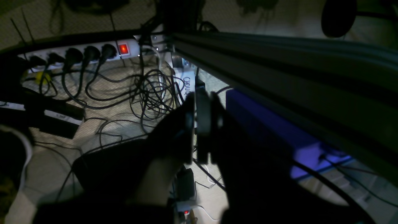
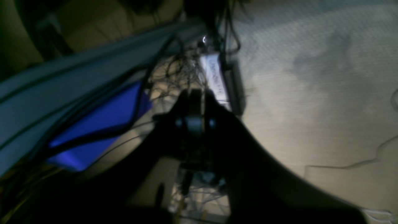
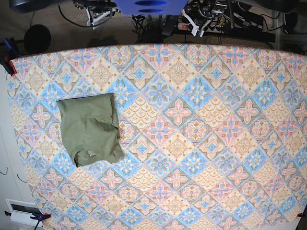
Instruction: Layout the t-shirt on the table in an organized manner, then fold the t-shirt properly
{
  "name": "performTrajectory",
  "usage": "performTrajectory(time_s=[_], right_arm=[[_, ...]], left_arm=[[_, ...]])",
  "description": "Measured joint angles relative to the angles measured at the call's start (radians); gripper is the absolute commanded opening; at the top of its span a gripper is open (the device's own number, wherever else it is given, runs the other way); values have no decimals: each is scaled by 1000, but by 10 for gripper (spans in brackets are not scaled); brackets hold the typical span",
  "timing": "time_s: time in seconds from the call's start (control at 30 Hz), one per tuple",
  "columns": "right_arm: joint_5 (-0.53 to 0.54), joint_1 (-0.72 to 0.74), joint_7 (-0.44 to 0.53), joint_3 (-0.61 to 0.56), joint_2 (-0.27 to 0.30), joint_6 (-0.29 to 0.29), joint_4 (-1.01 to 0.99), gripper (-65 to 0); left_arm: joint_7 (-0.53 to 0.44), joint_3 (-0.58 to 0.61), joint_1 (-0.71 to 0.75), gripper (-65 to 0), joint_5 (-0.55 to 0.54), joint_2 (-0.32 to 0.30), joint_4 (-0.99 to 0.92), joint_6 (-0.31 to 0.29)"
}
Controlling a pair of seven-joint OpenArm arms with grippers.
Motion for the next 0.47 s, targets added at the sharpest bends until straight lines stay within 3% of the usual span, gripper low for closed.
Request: performTrajectory(time_s=[0.13,0.23,0.47], right_arm=[[-1,11,-7,0,-18,-42,-28,-628],[-1,27,-7,0,-3,-123,-33,-628],[0,38,-1,0,-10,-125,-30,-628]], left_arm=[[4,0,6,-650,0,11,-1,89],[3,0,5,-650,0,12,-1,100],[3,0,5,-650,0,37,-1,103]])
